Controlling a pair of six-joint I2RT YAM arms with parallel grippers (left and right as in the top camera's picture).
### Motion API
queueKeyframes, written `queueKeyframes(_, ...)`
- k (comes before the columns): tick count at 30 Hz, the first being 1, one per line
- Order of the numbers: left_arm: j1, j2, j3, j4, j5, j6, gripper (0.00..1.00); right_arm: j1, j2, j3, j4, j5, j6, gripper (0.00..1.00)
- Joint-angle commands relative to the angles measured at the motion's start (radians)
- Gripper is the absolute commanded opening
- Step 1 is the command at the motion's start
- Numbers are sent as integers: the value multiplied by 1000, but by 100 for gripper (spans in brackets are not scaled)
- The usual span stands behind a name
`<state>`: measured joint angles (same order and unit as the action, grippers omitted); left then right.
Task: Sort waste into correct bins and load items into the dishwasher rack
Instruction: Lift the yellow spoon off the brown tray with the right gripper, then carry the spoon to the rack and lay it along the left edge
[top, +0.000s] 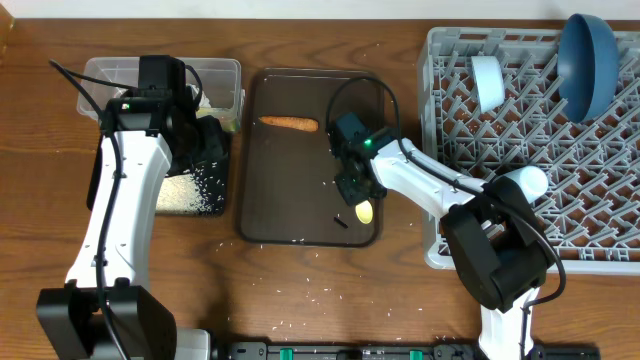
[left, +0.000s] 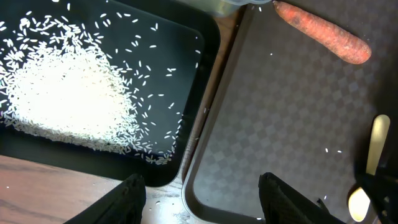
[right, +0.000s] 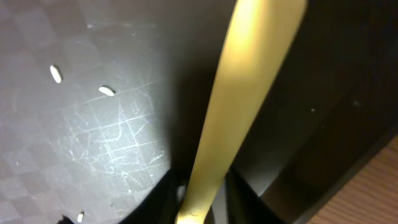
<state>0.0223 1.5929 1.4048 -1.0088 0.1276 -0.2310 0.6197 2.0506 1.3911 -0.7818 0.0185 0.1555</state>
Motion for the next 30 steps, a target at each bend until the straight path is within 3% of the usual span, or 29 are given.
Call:
queueKeyframes(1, 2, 4, -8, 1, -10, 16, 61, 7, 39, 2, -19, -1, -16, 15)
queueKeyframes(5, 2, 4, -8, 1, -10, 16, 61, 7, 37, 2, -23, 0, -16, 1)
queueKeyframes(11, 2, 4, -8, 1, -10, 16, 61, -11, 27, 65, -60, -13, -15, 1)
queueKeyframes(17, 2, 4, -8, 1, -10, 16, 61, -83, -22, 265, -199, -129, -48, 1)
queueKeyframes(23, 2, 4, -8, 1, -10, 17, 61, -211, -101, 427, -320, -169, -64, 1)
queueKeyframes(30, 2, 4, -8, 3, -14, 17, 61, -428, -190, 459, -415, -137, -64, 1)
